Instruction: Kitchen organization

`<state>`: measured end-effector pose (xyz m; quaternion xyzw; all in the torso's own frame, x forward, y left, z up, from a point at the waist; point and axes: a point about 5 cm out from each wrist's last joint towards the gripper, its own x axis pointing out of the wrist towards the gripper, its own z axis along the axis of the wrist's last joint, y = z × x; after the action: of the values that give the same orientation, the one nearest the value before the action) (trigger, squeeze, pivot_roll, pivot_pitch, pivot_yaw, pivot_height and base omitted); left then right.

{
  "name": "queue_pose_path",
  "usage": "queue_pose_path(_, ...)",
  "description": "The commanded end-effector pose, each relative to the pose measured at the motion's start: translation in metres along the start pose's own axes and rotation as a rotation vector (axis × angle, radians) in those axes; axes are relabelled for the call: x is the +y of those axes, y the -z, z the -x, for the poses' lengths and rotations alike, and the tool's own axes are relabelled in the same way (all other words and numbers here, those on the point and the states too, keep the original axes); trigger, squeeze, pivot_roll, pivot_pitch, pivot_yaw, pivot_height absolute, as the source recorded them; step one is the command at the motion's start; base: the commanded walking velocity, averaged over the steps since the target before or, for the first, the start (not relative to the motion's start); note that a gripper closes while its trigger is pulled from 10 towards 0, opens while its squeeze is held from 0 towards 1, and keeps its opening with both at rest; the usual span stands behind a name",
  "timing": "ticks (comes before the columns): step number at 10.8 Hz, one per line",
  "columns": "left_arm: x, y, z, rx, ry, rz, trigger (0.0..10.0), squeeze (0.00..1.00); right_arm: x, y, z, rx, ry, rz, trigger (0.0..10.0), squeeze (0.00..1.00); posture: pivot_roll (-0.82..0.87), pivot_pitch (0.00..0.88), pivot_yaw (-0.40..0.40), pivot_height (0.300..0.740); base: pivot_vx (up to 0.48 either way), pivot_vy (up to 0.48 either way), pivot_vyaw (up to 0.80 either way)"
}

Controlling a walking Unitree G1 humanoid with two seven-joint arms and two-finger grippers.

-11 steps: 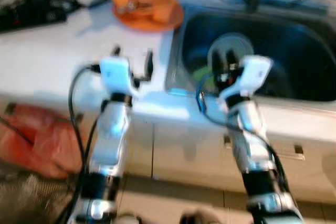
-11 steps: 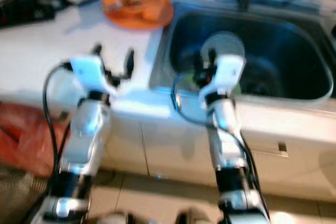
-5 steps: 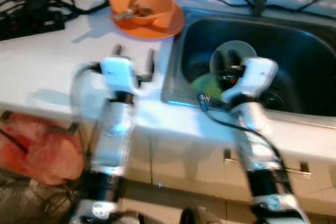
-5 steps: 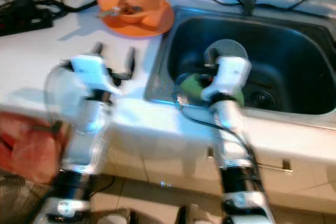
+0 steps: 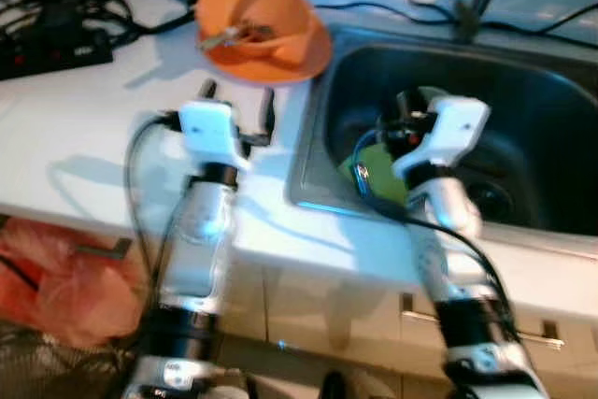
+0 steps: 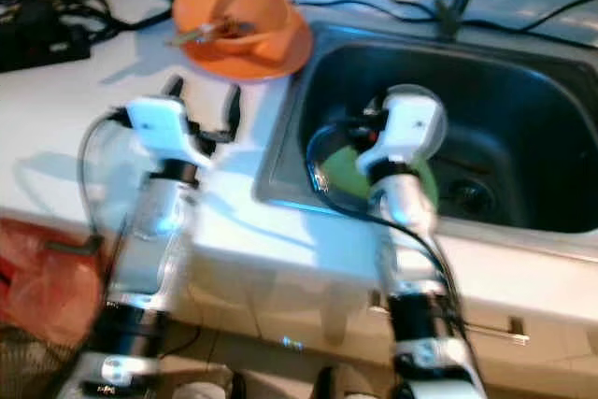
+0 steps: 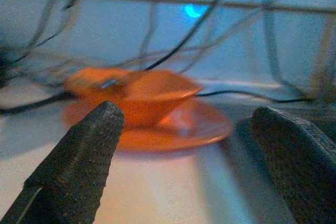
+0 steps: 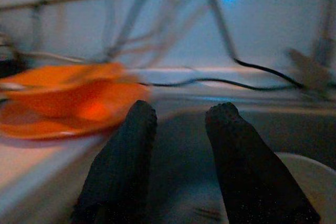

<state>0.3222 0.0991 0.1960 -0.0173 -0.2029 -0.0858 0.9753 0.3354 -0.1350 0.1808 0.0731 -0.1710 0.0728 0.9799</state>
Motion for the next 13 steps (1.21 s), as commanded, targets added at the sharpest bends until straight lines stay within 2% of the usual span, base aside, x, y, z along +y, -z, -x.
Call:
queue_pose_path(1, 0.004, -0.002, 0.001, -0.003, -0.003, -0.019, 10.0, 0.00, 0.002, 0.001, 0.000, 0.002, -0.005, -0.009, 10.0, 0.00, 0.12, 0.182, -0.038, 0.740, 0.300, 0.000, 0.00)
queue_pose_path(9, -0.001, 0.001, -0.002, 0.029, 0.043, 0.018, 10.0, 0.00, 0.005, 0.002, 0.000, 0.007, -0.013, -0.012, 10.0, 0.00, 0.12, 0.167, -0.031, 0.740, 0.000, 0.000, 0.00)
queue_pose_path(11, -0.004, 0.001, -0.008, 0.059, 0.076, 0.048, 10.0, 0.00, 0.005, 0.002, 0.000, 0.008, -0.013, -0.009, 10.0, 0.00, 0.11, 0.170, -0.031, 0.740, 0.000, 0.000, 0.00)
queue_pose_path(13, -0.006, -0.004, -0.023, 0.108, 0.081, 0.108, 10.0, 0.00, 0.005, 0.002, 0.001, 0.009, -0.013, -0.005, 10.0, 0.00, 0.11, 0.179, -0.031, 0.740, 0.000, 0.000, 0.00)
